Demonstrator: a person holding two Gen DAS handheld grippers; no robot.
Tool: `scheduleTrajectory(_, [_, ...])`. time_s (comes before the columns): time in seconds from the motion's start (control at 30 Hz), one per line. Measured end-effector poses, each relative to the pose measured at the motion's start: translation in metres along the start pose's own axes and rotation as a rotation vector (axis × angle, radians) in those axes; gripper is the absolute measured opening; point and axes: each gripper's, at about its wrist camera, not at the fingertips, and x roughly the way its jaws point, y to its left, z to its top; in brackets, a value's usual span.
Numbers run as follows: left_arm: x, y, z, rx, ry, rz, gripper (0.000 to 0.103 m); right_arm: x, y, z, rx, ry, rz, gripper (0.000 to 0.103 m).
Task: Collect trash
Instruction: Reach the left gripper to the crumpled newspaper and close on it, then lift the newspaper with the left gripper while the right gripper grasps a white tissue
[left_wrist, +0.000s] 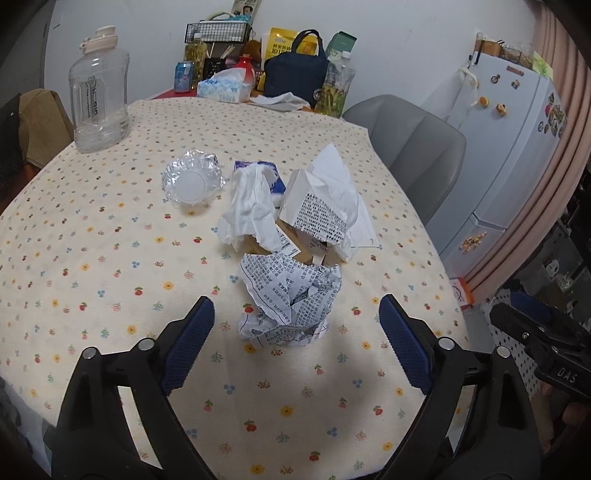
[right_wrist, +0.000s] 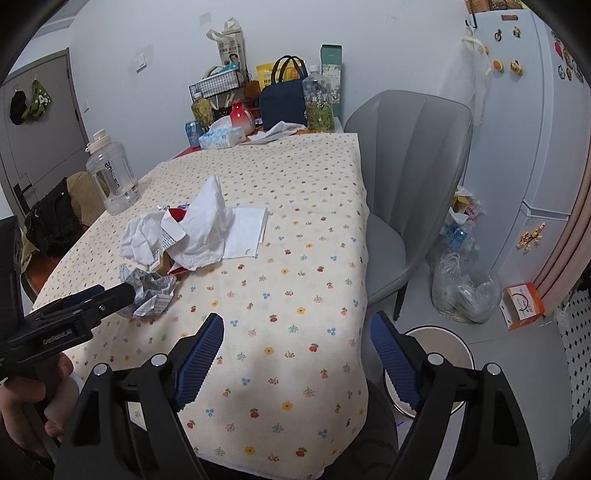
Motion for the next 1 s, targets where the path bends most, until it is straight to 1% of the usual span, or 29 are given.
scheduleTrajectory(0.07, [0.007, 0.000, 0.000, 0.001, 0.019, 0.001, 0.080, 0.005, 0.000, 0.000, -0.001, 0.009, 0.001, 0.080])
scheduleTrajectory(0.1, [0.011, 0.000, -0.001, -0.001, 0.031, 0.000, 0.072, 0.007, 0.000, -0.001, -0.001, 0.014, 0.003, 0.080])
scheduleTrajectory(0.13, [0.014, 0.001, -0.001, -0.003, 0.045, 0.000, 0.062, 0.009, 0.001, 0.000, -0.001, 0.017, 0.005, 0.080])
scheduleTrajectory(0.17, [0.018, 0.002, -0.002, -0.006, 0.057, 0.002, 0.054, 0.010, 0.001, -0.001, -0.002, 0.019, 0.008, 0.080])
scheduleTrajectory(0.2, [0.020, 0.003, -0.002, -0.011, 0.070, 0.002, 0.038, 0.013, 0.003, 0.000, -0.006, 0.023, 0.012, 0.080])
scheduleTrajectory(0.27, [0.018, 0.005, -0.003, -0.021, 0.071, -0.007, 0.034, 0.017, 0.006, 0.001, -0.016, 0.029, 0.023, 0.078])
scheduleTrajectory(0.33, [0.010, 0.005, -0.003, -0.008, 0.057, -0.007, 0.032, 0.021, 0.012, 0.003, -0.031, 0.035, 0.042, 0.073])
scheduleTrajectory(0.4, [-0.003, 0.006, -0.001, 0.000, 0.033, 0.000, 0.032, 0.026, 0.021, 0.007, -0.053, 0.035, 0.070, 0.070])
scheduleTrajectory(0.6, [-0.028, 0.025, 0.007, -0.042, -0.024, 0.032, 0.032, 0.034, 0.056, 0.020, -0.123, 0.019, 0.143, 0.069])
scheduleTrajectory(0.83, [-0.030, 0.057, 0.012, -0.112, -0.044, 0.074, 0.032, 0.044, 0.096, 0.038, -0.179, 0.021, 0.210, 0.064])
scheduleTrajectory(1.0, [-0.028, 0.080, 0.013, -0.149, -0.051, 0.083, 0.032, 0.050, 0.124, 0.051, -0.203, 0.031, 0.269, 0.061])
